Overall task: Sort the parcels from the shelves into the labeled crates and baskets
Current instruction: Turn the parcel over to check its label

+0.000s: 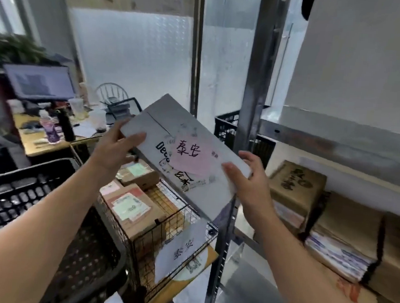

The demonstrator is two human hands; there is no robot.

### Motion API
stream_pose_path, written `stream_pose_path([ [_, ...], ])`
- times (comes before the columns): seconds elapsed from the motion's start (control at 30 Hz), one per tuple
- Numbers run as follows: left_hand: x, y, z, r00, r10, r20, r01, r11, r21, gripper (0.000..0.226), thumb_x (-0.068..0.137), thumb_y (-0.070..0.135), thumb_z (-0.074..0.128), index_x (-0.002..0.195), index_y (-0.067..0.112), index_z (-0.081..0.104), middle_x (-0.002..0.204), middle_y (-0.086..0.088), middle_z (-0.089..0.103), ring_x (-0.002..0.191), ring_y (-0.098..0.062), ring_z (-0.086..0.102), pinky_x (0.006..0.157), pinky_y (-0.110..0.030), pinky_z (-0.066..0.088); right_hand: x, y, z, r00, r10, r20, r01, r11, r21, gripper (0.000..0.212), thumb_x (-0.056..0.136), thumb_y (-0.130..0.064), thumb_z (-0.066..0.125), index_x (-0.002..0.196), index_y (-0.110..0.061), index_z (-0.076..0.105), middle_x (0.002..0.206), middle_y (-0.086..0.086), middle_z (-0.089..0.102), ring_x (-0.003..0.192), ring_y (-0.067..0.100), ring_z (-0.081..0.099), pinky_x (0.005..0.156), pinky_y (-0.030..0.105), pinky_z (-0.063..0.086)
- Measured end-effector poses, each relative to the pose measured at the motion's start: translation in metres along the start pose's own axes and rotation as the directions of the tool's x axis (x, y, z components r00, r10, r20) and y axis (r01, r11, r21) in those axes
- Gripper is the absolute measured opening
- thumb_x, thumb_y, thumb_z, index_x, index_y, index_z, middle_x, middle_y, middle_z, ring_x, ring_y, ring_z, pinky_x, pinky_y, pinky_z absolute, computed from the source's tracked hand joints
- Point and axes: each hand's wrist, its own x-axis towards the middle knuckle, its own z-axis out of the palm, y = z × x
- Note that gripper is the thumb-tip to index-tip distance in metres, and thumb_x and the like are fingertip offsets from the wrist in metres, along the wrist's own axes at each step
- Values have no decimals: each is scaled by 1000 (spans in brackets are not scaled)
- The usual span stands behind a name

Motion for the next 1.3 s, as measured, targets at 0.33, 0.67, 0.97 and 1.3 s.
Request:
stream_pose_path([
  [0.33,30,-54,-46,864,45,-502,-72,997,-35,48,78,34,81,121,25,61,119,-5,64,104,-24,67,79,-37,59,92,39,81,930,219,294,-281,941,189,94,70,-60,78,151,-45,33,148,2,45,119,27,60,97,59,53],
  [0.67,86,-84,-75,933,-88,-349,126,988,87,43,62,51,81,101,42,63,115,-4,67,102,-27,68,89,-50,57,137,73,117,906,321,277,-322,946,-42,101,76,-32,83,157,-44,25,126,4,51,98,35,71,87,59,59],
  [0.97,123,-98,-83,960,-202,-194,219,973,75,40,76,35,82,110,33,61,117,-14,65,98,-28,69,86,-45,58,166,79,105,766,429,478,-198,866,-459,67,86,-19,79,141,-36,43,112,-2,64,84,10,69,55,12,51],
  [1.3,151,-104,-76,957,-60,-285,143,948,284,62,93,34,65,148,34,36,150,-1,39,129,-20,47,108,-46,42,201,119,133,722,448,528,-289,888,-358,75,88,-10,76,148,-37,39,121,7,66,93,27,75,74,44,63],
])
